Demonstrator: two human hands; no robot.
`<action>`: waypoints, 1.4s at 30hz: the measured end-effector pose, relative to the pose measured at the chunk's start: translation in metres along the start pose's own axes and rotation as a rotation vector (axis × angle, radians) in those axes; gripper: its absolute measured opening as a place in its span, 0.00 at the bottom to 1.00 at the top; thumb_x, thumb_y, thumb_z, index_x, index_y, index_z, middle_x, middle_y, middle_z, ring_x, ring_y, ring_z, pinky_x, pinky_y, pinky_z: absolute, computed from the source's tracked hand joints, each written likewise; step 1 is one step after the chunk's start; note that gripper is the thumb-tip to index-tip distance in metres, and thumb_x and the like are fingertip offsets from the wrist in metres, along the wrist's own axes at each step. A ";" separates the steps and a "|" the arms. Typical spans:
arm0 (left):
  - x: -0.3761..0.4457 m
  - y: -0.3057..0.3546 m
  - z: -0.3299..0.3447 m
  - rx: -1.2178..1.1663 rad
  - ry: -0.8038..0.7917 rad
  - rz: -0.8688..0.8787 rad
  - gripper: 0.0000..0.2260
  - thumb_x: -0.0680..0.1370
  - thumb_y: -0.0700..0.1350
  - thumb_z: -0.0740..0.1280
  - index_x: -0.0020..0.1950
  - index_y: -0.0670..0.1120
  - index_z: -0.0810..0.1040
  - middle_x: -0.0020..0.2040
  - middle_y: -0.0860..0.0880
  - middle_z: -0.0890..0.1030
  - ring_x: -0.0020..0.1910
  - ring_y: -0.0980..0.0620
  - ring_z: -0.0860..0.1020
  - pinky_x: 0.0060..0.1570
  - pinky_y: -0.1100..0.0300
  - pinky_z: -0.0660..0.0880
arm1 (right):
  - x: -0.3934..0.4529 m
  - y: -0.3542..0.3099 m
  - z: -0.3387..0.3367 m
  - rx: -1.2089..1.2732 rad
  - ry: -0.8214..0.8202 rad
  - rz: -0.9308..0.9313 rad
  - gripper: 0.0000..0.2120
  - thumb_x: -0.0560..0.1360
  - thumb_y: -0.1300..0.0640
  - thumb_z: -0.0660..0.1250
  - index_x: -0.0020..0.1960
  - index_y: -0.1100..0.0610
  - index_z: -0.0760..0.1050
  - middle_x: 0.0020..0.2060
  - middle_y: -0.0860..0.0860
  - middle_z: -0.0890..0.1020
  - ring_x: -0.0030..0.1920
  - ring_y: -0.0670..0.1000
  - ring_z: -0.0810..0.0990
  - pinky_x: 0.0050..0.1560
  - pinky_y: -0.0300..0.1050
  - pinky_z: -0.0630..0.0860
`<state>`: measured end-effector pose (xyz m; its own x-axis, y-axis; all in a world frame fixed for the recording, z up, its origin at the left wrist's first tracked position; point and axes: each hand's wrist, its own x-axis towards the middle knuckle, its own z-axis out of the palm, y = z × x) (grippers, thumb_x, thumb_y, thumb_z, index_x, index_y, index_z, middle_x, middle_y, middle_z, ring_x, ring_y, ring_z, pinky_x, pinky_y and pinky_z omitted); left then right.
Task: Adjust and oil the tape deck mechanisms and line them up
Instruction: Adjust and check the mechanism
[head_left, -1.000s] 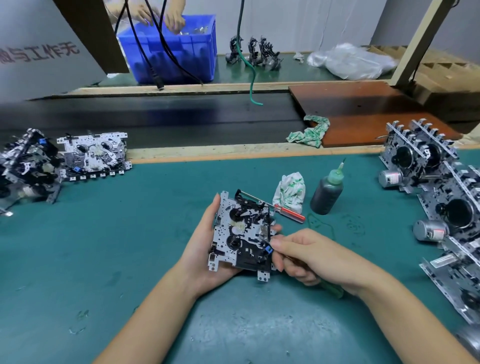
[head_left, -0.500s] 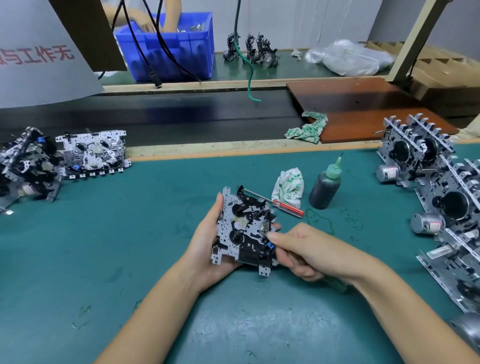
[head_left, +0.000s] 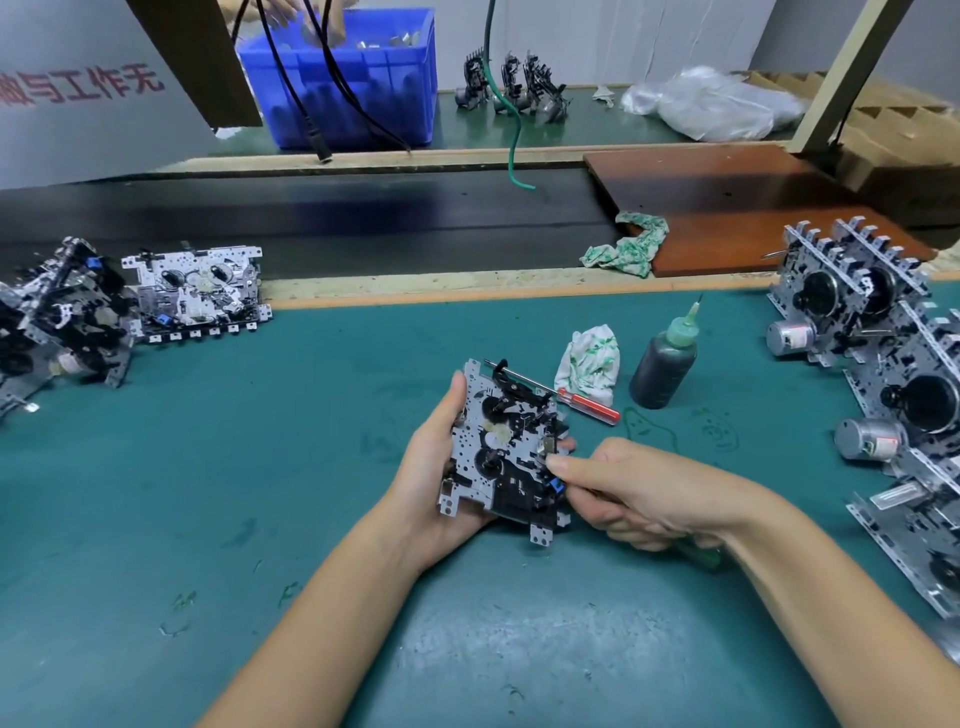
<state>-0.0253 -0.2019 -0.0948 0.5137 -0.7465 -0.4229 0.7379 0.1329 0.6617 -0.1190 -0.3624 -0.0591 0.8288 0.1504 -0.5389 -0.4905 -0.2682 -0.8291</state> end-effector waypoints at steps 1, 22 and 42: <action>0.000 0.000 0.000 0.003 0.004 0.002 0.31 0.77 0.65 0.54 0.56 0.42 0.82 0.58 0.37 0.80 0.58 0.41 0.79 0.54 0.49 0.76 | 0.000 0.000 -0.001 -0.004 -0.006 0.005 0.29 0.81 0.46 0.53 0.22 0.52 0.61 0.15 0.47 0.57 0.16 0.45 0.54 0.20 0.31 0.52; -0.009 0.007 0.006 -0.446 -0.119 0.040 0.49 0.66 0.73 0.59 0.67 0.31 0.69 0.64 0.27 0.71 0.62 0.29 0.73 0.58 0.41 0.74 | 0.010 0.009 -0.013 0.243 0.491 -0.157 0.09 0.81 0.56 0.55 0.44 0.58 0.67 0.20 0.53 0.72 0.17 0.49 0.66 0.18 0.35 0.61; -0.009 0.001 -0.001 -0.383 -0.228 0.037 0.26 0.78 0.56 0.58 0.61 0.35 0.78 0.66 0.32 0.72 0.63 0.30 0.72 0.60 0.33 0.69 | 0.023 0.026 -0.029 0.158 1.200 -0.223 0.19 0.71 0.61 0.72 0.54 0.53 0.65 0.49 0.47 0.76 0.49 0.49 0.75 0.50 0.42 0.68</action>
<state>-0.0286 -0.1943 -0.0907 0.4644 -0.8559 -0.2276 0.8521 0.3617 0.3783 -0.1047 -0.3930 -0.0885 0.5799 -0.8143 0.0257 -0.2647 -0.2181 -0.9393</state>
